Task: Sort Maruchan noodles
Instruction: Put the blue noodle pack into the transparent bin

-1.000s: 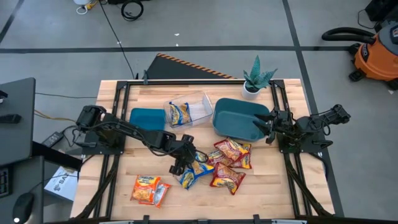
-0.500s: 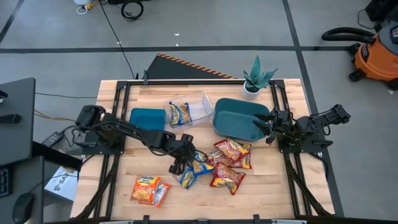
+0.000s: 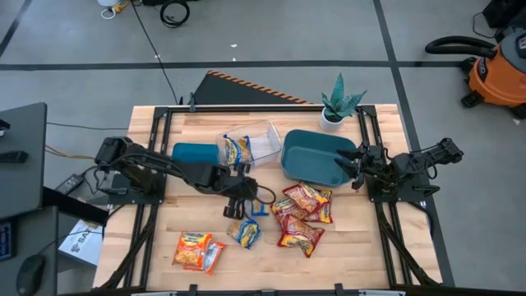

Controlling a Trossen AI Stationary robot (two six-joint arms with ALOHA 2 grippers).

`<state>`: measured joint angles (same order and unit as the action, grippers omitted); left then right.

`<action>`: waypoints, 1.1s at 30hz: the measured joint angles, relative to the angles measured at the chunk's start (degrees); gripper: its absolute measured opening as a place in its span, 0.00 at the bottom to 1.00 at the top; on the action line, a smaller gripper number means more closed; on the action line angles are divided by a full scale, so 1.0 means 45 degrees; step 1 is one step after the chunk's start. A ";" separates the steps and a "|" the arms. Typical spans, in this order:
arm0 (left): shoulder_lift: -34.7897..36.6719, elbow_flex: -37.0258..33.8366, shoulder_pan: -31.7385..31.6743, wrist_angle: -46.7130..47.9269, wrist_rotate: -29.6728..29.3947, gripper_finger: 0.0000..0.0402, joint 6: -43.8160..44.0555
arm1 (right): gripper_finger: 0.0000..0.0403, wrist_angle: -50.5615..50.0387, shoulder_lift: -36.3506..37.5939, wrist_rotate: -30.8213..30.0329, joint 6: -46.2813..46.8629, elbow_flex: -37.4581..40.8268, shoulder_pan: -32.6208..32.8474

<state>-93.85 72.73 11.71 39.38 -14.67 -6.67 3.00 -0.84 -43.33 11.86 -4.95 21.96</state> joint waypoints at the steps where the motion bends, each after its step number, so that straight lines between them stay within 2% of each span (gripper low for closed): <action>1: 0.0054 0.0083 -0.0057 0.0092 -0.0405 0.02 -0.0007 | 0.49 -0.0004 0.0003 -0.0002 -0.0001 0.0003 0.0000; 10: 0.0973 0.0257 -0.0629 0.0157 -0.5021 0.03 -0.1151 | 0.49 0.0157 0.0010 0.0013 -0.0001 0.0002 0.0000; 16: 0.1912 0.0257 -0.1149 -0.0094 -0.6257 0.03 -0.1599 | 0.49 0.0316 0.0010 0.0015 -0.0001 0.0000 -0.0002; 18: 0.2192 0.0257 -0.1537 -0.0102 -0.6269 0.03 -0.1193 | 0.49 0.0332 0.0010 0.0023 -0.0001 0.0005 0.0000; 20: 0.2384 0.0257 -0.2155 0.0061 -0.5525 0.03 -0.0197 | 0.49 0.0378 0.0010 0.0023 -0.0001 0.0005 0.0000; 24: 0.2494 0.0257 -0.3803 0.0785 -0.2567 0.03 0.1582 | 0.49 0.0371 0.0000 0.0018 -0.0001 0.0005 -0.0005; 29: 0.2493 0.0257 -0.5327 0.1335 -0.0121 0.03 0.2648 | 0.49 0.0376 0.0000 0.0018 -0.0001 0.0005 -0.0004; 33: 0.2493 0.0257 -0.6291 0.1491 0.1835 0.03 0.4510 | 0.49 0.0373 0.0000 0.0014 -0.0001 0.0005 -0.0004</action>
<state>-82.63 73.89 -16.60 46.09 -6.41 13.63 4.68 -0.84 -43.27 11.86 -4.93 21.94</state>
